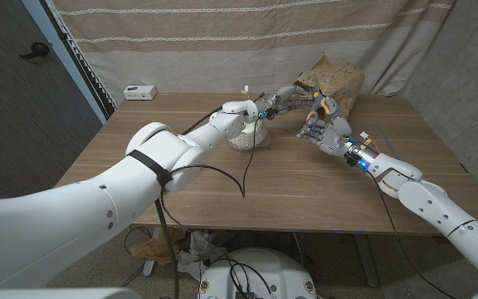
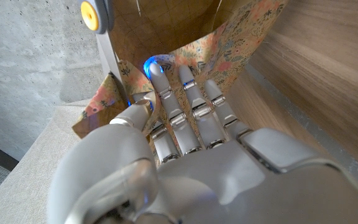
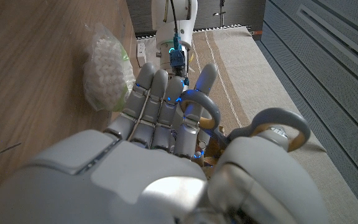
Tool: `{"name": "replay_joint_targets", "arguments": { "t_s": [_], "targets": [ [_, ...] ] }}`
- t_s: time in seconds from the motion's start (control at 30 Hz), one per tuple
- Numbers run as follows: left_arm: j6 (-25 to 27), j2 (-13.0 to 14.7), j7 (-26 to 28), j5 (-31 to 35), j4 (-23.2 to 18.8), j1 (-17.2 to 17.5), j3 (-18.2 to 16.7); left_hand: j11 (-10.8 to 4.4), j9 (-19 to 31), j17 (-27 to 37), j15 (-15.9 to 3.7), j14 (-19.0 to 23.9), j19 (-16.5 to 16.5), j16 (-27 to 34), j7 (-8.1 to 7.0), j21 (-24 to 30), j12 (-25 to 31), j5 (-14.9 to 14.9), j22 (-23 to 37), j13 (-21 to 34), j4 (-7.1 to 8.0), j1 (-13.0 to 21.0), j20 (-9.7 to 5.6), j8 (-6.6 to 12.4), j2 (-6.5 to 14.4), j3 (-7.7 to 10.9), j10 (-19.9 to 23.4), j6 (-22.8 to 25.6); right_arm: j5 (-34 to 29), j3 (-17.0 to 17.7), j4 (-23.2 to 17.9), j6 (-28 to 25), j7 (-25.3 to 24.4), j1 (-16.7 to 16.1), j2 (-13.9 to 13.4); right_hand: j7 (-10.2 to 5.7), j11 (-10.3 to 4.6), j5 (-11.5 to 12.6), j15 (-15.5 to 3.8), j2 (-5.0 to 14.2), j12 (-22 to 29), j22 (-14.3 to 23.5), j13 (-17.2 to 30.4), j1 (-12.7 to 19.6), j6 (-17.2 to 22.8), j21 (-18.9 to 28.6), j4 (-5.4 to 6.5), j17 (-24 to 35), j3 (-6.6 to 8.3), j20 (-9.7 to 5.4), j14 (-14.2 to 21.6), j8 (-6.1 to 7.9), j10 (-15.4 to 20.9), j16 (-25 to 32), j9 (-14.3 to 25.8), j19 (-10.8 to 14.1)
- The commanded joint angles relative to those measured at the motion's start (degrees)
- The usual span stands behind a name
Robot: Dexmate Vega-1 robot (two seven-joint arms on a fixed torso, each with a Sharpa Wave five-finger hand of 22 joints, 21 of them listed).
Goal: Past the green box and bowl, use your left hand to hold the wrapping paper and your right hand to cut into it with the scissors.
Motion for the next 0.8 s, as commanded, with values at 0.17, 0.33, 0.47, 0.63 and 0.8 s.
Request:
{"name": "replay_joint_targets", "arguments": {
  "t_s": [0.17, 0.33, 0.47, 0.63, 0.8],
  "targets": [
    [0.8, -0.1, 1.3, 0.0, 0.0, -0.3, 0.3, -0.47, -0.3, 0.1, -7.36, 0.9, -0.3, 0.2, 1.51, 0.4, 0.5, -0.1, 0.0, -0.1, -0.3, 0.7, -7.41, 0.16, -0.2, 0.27, 0.9, 2.9, 0.6, 0.1, 0.2, -0.6, 0.4, 0.3, 0.0, 3.37, 0.3, -0.1, -1.43, 0.44, 0.6, 0.1, 0.1, 0.2, -0.7, 0.0, -0.25, 0.1, -0.01, 0.16, -0.2, -0.48, -0.1, 0.5, 0.3, 0.3],
    [1.0, -0.2, 1.4, -0.2, 0.0, -0.2, -0.1, -0.44, -0.4, 0.0, -7.34, 1.0, -0.4, 0.1, 1.4, 0.5, 0.5, -0.2, 0.0, -0.2, -0.36, 0.7, -7.33, 0.02, -0.3, 0.3, 1.1, 2.6, 0.1, 0.0, 0.2, -0.3, 0.2, 0.2, 0.0, 3.38, 0.36, -0.1, -1.45, 0.44, 0.6, 0.1, 0.1, 0.2, -0.6, 0.0, -0.28, -0.1, -0.01, 0.15, -0.1, -0.53, -0.1, 0.5, 0.3, 0.3],
    [1.1, -0.2, 1.5, -0.3, 0.0, -0.2, -0.3, -0.44, -0.3, 0.0, -7.33, 1.0, -0.5, 0.0, 1.38, 0.5, 0.4, -0.2, -0.1, -0.4, -0.35, 0.6, -7.28, 0.06, -0.4, 0.31, 1.0, 2.4, 0.7, 0.1, 0.0, -0.9, 0.0, 0.2, 0.0, 3.36, 0.24, -0.1, -1.58, 0.45, 0.7, 0.1, 0.1, 0.2, -0.6, 0.0, -0.29, -0.1, -0.01, 0.14, -0.1, -0.54, -0.1, 0.5, 0.4, 0.4],
    [1.0, -0.2, 1.2, -0.2, 0.0, -0.1, -0.5, -0.44, -0.3, 0.0, -7.33, 1.0, -0.6, 0.0, 1.41, 0.6, 0.4, -0.2, -0.1, -0.4, -0.32, 0.6, -7.23, 0.12, -0.4, 0.34, 1.1, 2.5, 0.5, 0.1, -0.1, -0.7, -0.3, 0.1, 0.1, 3.22, 0.38, -0.1, -1.76, 0.57, 0.6, 0.1, -0.3, 0.4, -0.1, 0.0, -0.38, -0.3, 0.08, 0.04, 0.0, -0.56, 0.3, 0.6, 0.3, 0.4],
    [0.8, -0.1, 0.9, -0.2, 0.0, 0.1, -0.6, -0.44, -0.3, 0.0, -7.33, 1.0, -0.6, -0.1, 1.23, 0.6, 0.6, -0.2, -0.1, -0.3, -0.3, 0.6, -7.2, 0.14, -0.4, 0.37, 1.2, 2.5, 0.5, 0.1, -0.3, -0.6, -0.7, 0.0, 0.2, 3.38, -0.03, -0.1, -2.71, 1.21, 0.5, 0.1, -2.0, 1.0, 1.2, 0.2, -0.62, -1.1, 0.5, -0.19, 1.8, -0.71, 2.6, 1.0, -0.2, 1.1]
  ]
}}
